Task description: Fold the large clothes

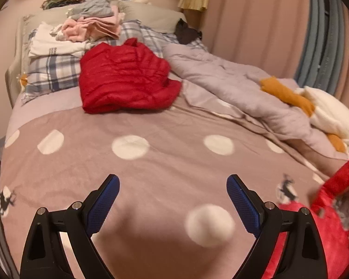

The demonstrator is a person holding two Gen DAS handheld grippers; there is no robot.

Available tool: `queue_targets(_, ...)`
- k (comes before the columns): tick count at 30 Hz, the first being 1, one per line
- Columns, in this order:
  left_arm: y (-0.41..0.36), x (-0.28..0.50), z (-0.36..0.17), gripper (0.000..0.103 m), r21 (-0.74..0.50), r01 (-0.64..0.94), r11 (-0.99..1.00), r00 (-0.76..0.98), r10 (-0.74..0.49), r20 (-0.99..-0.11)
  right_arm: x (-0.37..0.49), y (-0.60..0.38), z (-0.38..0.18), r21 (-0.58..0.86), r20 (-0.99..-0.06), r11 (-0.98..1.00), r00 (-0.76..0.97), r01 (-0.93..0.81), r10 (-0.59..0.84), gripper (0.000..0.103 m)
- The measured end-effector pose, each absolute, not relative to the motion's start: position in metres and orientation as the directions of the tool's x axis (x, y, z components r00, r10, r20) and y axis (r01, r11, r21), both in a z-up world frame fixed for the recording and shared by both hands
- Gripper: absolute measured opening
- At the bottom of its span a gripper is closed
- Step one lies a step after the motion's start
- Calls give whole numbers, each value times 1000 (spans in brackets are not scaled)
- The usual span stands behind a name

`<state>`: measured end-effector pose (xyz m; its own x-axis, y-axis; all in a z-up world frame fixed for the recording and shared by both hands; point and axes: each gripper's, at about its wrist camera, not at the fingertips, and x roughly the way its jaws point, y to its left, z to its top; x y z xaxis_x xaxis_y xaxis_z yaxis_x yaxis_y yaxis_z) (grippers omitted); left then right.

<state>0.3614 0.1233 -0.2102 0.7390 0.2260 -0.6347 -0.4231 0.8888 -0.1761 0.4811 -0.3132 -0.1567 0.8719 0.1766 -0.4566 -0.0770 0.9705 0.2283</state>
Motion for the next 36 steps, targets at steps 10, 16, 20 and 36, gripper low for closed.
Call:
queue_targets(10, 49, 347, -187, 93, -381, -110, 918, 761, -169, -627, 373, -320, -203, 561, -507, 828, 781, -23, 365, 92)
queue_targets(16, -12, 373, -218, 93, -665, 97, 740, 535, -602, -592, 389, -315, -230, 743, -472, 668, 739, 40, 481, 91)
queue_targets(20, -56, 412, -262, 44, -767, 108, 633, 354, -745, -566, 399, -300, -237, 722, -507, 689, 724, 59, 468, 58)
queue_targets(36, -50, 289, -272, 19, -417, 244, 875, 553, -479, -682, 296, -262, -264, 400, -682, 915, 683, 50, 261, 10)
